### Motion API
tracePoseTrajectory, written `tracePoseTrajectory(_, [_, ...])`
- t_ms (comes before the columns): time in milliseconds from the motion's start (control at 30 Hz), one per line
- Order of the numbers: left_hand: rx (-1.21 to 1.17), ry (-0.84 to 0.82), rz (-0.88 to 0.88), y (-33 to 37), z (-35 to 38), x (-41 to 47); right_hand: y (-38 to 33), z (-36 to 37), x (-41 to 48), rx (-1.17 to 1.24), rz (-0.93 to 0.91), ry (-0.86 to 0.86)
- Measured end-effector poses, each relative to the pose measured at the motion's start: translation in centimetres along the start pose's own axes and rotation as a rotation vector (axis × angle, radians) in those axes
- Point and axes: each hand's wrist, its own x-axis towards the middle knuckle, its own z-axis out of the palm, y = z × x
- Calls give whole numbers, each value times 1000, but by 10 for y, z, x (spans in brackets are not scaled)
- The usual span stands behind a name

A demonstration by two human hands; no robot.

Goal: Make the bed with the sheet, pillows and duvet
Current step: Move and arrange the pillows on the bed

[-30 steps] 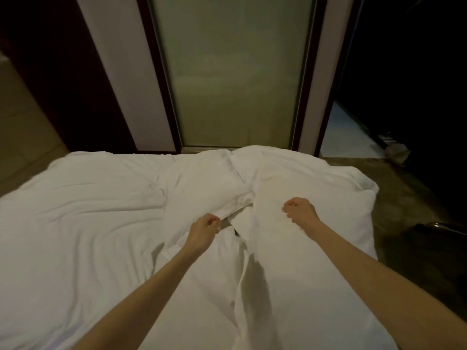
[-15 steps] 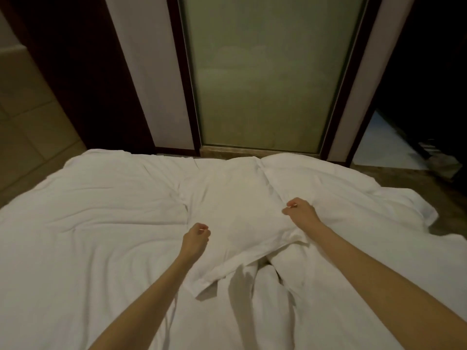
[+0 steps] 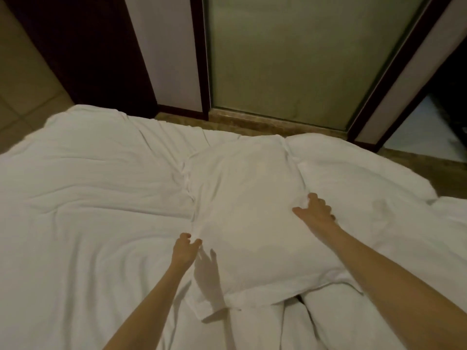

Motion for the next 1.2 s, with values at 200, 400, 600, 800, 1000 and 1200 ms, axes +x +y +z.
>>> tracePoseTrajectory(200, [-24, -178, -151, -18, 30, 30, 4, 28, 34, 94, 8, 21])
tracePoseTrajectory(400, [-77, -91, -124, -10, 57, 36, 4, 27, 53, 321, 19, -152])
tracePoseTrajectory(600, [-214, -21, -146, -20, 63, 27, -34, 23, 38, 423, -129, -153])
tracePoseTrajectory(800, [-341, 160, 100, 16, 42, 1, -61, -23, 14, 449, -204, 20])
tracePoseTrajectory(1000, [-439, 292, 339, 69, 9, -45, -92, -88, -17, 326, -365, 227])
tracePoseTrajectory(1200, [-548, 273, 518, 125, -14, -95, -101, -163, -67, 240, -507, 517])
